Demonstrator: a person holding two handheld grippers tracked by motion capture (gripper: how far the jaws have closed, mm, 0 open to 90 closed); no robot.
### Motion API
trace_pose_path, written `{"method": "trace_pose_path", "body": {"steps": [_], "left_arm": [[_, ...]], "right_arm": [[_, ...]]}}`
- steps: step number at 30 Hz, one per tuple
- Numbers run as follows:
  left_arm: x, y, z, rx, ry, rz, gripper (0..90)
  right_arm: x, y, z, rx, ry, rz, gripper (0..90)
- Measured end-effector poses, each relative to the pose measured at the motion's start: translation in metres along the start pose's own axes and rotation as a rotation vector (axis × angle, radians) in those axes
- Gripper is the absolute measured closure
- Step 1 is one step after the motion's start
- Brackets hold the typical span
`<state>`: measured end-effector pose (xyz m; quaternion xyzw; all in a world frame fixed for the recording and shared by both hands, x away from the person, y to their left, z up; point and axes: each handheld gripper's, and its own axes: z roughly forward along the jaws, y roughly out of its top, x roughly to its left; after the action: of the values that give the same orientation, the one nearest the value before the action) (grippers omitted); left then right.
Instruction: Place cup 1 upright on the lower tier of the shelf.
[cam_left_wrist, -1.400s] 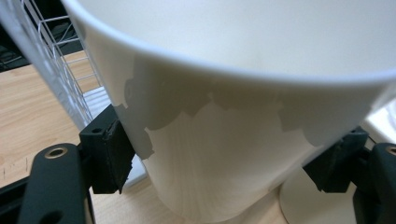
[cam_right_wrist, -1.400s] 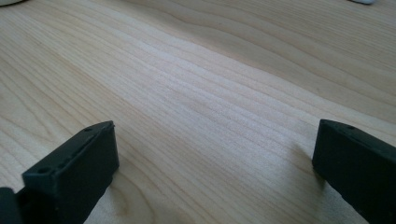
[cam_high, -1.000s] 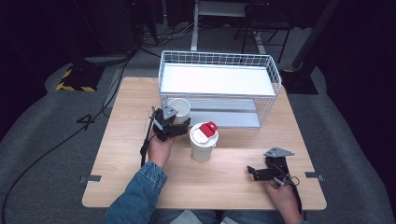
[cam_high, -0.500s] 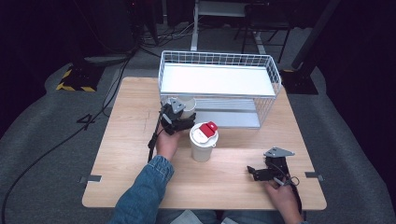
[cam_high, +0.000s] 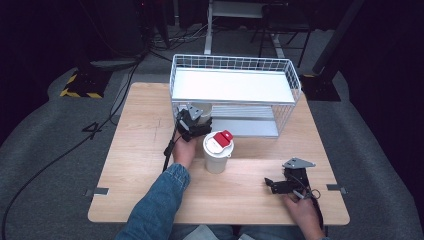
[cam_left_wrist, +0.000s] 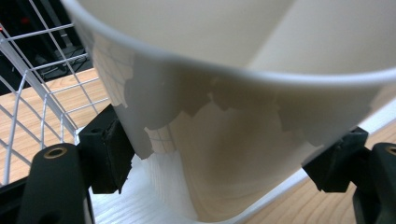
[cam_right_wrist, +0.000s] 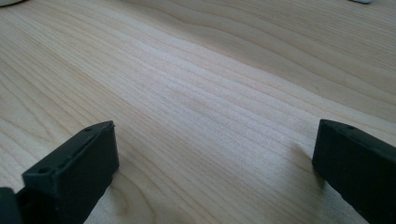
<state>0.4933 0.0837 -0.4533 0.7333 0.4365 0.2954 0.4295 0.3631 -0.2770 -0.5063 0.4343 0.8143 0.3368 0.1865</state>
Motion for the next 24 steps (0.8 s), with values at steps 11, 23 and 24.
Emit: {"method": "trace_pose_path", "body": {"steps": [11, 23, 24], "left_arm": [[-0.001, -0.007, 0.016, 0.016, 0.006, -0.017, 22.3], [0.002, -0.008, 0.034, 0.069, -0.013, -0.031, 22.3], [0.002, -0.008, 0.034, 0.069, -0.013, -0.031, 22.3]], "right_arm": [[0.0, 0.0, 0.0, 0.0, 0.0, 0.0, 0.5], [0.0, 0.0, 0.0, 0.0, 0.0, 0.0, 0.5], [0.0, 0.0, 0.0, 0.0, 0.0, 0.0, 0.5]]}}
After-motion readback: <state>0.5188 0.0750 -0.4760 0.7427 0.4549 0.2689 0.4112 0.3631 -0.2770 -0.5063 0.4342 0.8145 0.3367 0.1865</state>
